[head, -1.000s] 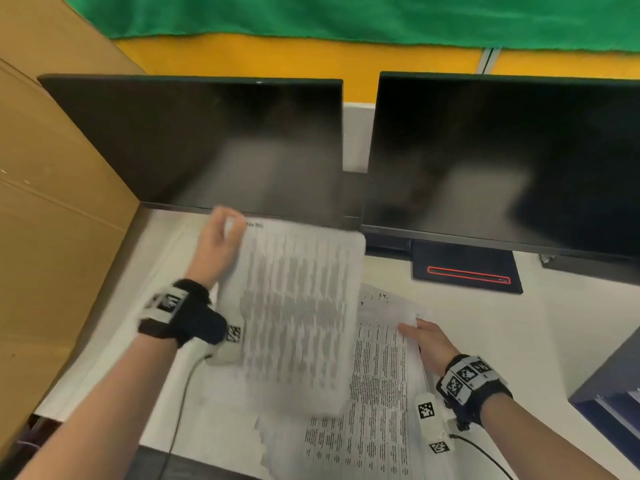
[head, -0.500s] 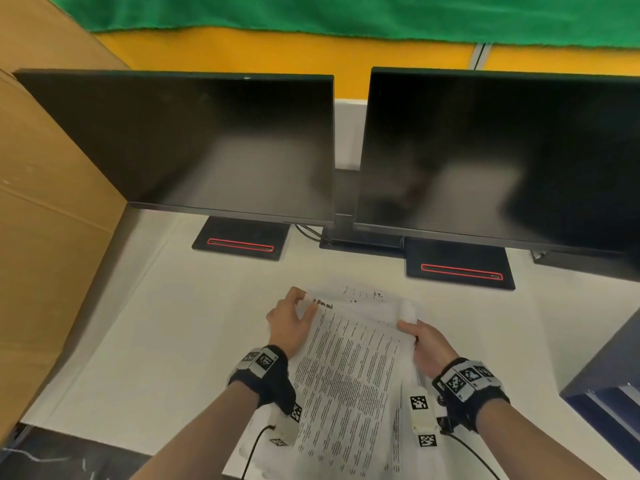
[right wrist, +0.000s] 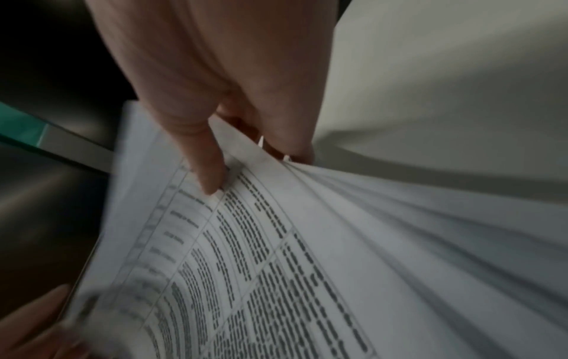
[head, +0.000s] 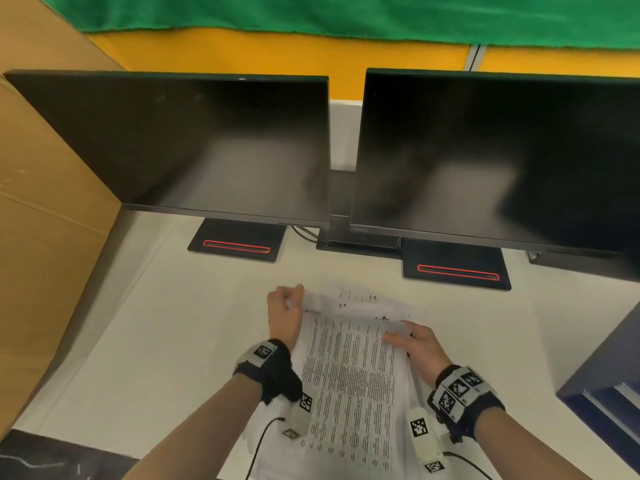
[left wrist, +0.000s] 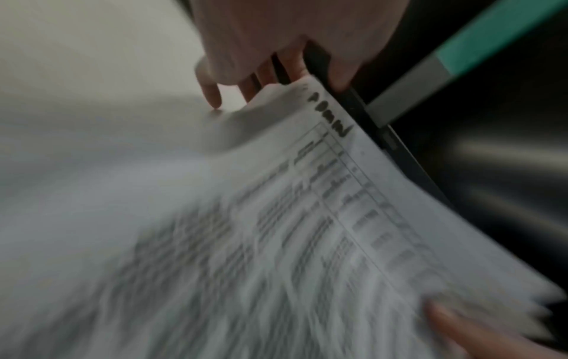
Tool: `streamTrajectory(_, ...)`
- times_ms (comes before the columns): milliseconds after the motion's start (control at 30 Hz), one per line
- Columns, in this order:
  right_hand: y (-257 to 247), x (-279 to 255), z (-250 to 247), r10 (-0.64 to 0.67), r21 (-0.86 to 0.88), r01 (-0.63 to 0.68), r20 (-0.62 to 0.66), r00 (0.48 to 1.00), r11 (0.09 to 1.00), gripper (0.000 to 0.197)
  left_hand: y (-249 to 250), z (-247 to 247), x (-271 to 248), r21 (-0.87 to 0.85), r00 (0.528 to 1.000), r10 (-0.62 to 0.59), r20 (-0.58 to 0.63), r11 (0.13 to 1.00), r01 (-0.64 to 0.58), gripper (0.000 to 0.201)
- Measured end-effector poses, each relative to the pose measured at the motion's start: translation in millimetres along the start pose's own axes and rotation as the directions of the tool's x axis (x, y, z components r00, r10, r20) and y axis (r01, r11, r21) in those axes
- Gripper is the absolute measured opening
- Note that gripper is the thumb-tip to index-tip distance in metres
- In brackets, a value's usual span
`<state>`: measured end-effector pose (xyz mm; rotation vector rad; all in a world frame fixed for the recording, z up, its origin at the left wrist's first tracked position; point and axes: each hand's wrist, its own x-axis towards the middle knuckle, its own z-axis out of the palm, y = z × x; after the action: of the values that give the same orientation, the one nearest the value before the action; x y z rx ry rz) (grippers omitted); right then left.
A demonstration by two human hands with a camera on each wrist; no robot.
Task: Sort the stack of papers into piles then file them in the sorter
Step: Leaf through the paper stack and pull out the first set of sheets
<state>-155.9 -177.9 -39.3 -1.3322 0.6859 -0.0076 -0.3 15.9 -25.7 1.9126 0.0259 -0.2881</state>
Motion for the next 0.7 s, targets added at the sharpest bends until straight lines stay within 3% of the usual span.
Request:
streamTrajectory(67, -1, -3, -5, -0.040, -0.078, 0.038, -0.019, 0.999, 0.996, 0.014, 16, -3, 20, -0.014, 0.997, 0.073, 0.029, 0.997, -0.073, 0.011)
streamTrajectory(133, -2, -8, -8, -0.047, -0.125, 0.046, -0.004, 0.999, 0.991, 0.017, 30, -4, 41, 0.097, 0.960, 0.137, 0.242, 0.982, -0.165, 0.014)
streamTrajectory(200, -5, -13, -9, -0.047, -0.158, 0.052, 0.034, 0.998, 0.986, 0.017, 38, 4, 60, 0.328, 0.847, 0.141, 0.512, 0.879, -0.345, 0.029)
streamTrajectory(267, -8, -16, -10, -0.057, -0.183, 0.066, 0.054, 0.997, 0.981, 0.015, 46, 22, 67, 0.479, 0.707, 0.039, 0.706, 0.708, -0.518, 0.048)
streamTrajectory(333, -10, -17, -12, -0.076, -0.206, 0.087, 0.059, 0.995, 0.975, 0.015, 51, 41, 66, 0.567, 0.610, -0.117, 0.784, 0.534, -0.627, 0.064)
streamTrajectory(367, -11, -18, -14, -0.086, -0.217, 0.097, 0.057, 0.995, 0.971, 0.014, 52, 48, 65, 0.592, 0.585, -0.173, 0.792, 0.450, -0.668, 0.068)
streamTrajectory(433, -12, -20, -16, -0.112, -0.229, 0.120, 0.049, 0.992, 0.966, 0.014, 51, 57, 63, 0.612, 0.585, -0.190, 0.789, 0.327, -0.720, 0.065)
streamTrajectory(500, -12, -21, -18, -0.139, -0.240, 0.143, 0.036, 0.990, 0.960, 0.015, 54, 57, 61, 0.608, 0.624, -0.061, 0.779, 0.316, -0.728, 0.045)
streamTrajectory(600, -12, -21, -23, -0.167, -0.265, 0.163, 0.007, 0.986, 0.951, 0.019, 63, 41, 57, 0.561, 0.674, 0.146, 0.725, 0.442, -0.700, 0.019)
streamTrajectory(700, -13, -19, -28, -0.181, -0.265, 0.181, 0.027, 0.983, 0.947, 0.020, 61, 10, 56, 0.531, 0.746, 0.239, 0.621, 0.572, -0.625, 0.022)
